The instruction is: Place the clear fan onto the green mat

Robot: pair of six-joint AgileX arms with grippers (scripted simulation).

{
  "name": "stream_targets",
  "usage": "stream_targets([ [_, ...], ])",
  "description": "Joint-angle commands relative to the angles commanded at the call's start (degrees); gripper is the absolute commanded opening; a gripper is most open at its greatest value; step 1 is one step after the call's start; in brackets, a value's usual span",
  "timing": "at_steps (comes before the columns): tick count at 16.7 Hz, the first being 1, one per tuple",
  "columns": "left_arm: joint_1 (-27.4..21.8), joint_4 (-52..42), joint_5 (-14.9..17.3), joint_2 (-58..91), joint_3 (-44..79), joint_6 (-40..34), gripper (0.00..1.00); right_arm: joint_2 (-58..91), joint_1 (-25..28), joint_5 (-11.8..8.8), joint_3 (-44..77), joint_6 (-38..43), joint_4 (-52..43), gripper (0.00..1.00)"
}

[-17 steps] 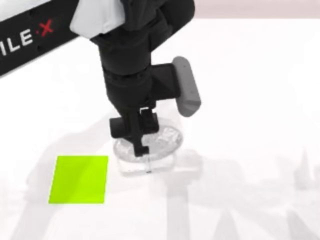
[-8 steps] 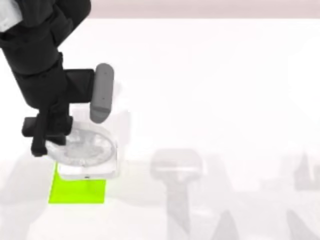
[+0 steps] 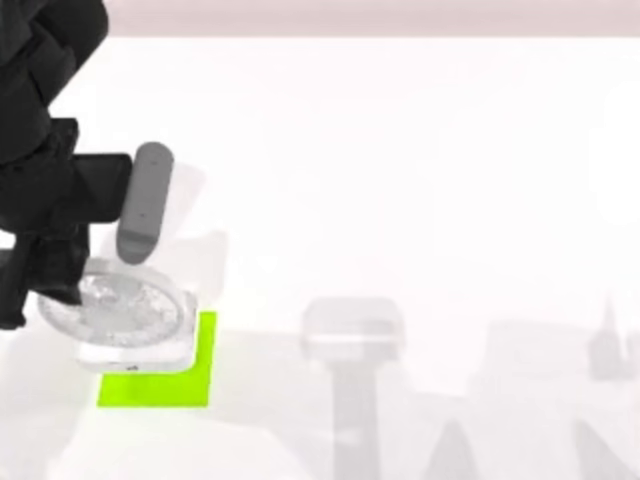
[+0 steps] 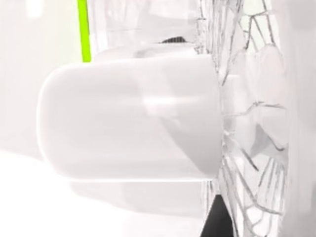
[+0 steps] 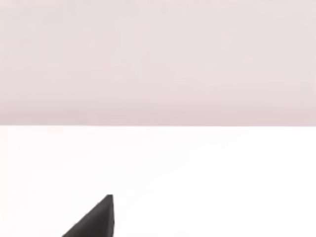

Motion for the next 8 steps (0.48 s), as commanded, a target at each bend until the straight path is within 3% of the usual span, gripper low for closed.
stream_targets([
  [8,-0.3,7.7,0.0,1.0,-6.7,-0.3,0.00,0.0,0.0,0.0,0.0,0.0,0.0,1.00],
])
